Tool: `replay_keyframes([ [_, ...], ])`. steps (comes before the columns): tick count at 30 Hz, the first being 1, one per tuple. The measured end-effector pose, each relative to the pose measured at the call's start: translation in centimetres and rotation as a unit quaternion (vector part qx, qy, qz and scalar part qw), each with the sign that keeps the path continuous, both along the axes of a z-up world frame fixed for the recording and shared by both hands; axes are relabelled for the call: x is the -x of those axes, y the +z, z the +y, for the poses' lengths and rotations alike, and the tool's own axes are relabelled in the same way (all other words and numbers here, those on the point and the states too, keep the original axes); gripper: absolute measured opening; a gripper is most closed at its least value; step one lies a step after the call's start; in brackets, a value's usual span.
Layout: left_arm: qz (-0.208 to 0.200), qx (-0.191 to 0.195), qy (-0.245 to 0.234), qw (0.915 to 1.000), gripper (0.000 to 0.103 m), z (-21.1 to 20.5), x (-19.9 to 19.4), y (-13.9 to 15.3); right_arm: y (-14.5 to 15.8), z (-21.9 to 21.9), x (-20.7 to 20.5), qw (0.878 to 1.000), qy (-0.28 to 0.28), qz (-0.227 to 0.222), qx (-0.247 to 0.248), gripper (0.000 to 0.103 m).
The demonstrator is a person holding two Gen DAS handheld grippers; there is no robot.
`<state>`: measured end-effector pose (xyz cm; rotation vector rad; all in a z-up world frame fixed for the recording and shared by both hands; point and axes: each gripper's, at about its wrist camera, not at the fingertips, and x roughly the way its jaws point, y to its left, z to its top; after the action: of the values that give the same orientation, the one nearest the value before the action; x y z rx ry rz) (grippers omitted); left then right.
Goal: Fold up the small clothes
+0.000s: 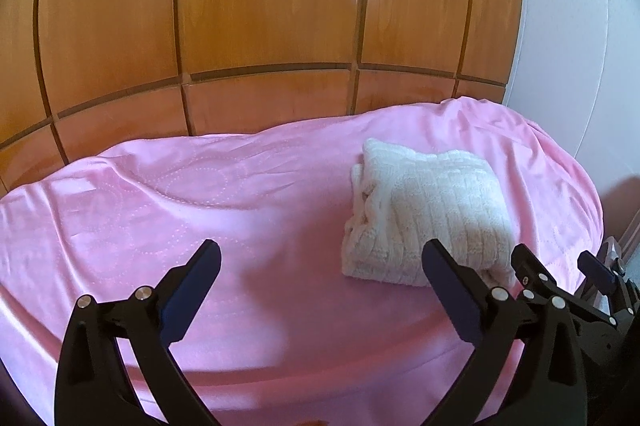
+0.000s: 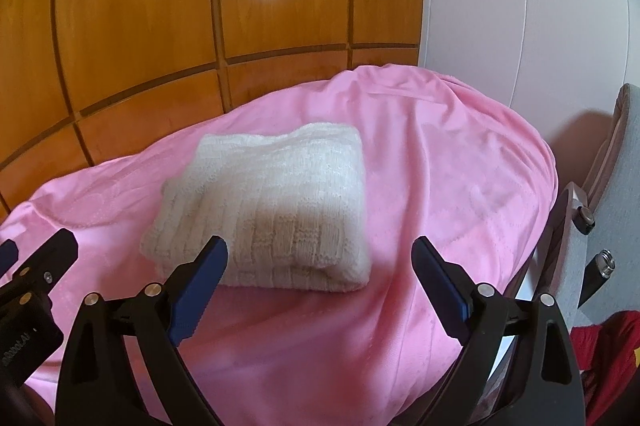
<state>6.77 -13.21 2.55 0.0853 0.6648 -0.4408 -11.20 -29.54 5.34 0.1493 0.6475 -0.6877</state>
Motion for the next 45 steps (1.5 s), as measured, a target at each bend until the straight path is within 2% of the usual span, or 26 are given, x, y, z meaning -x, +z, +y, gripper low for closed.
replay_keyframes([
  [10,-0.001,0.0,0.0,1.0,0.1,0.1,0.0,-0.1,0.2,0.5,-0.1,1.0,0.001,-0.004,0.019,0.092],
  [28,-0.003,0.002,0.004,1.0,0.1,0.5,0.4,0.1,-0.2,0.5,-0.1,1.0,0.003,0.0,0.007,0.092],
  [45,-0.005,-0.011,0.006,0.9999,0.1,0.1,0.2,-0.4,-1.0,1.1,-0.1,1.0,0.003,0.009,0.001,0.092],
])
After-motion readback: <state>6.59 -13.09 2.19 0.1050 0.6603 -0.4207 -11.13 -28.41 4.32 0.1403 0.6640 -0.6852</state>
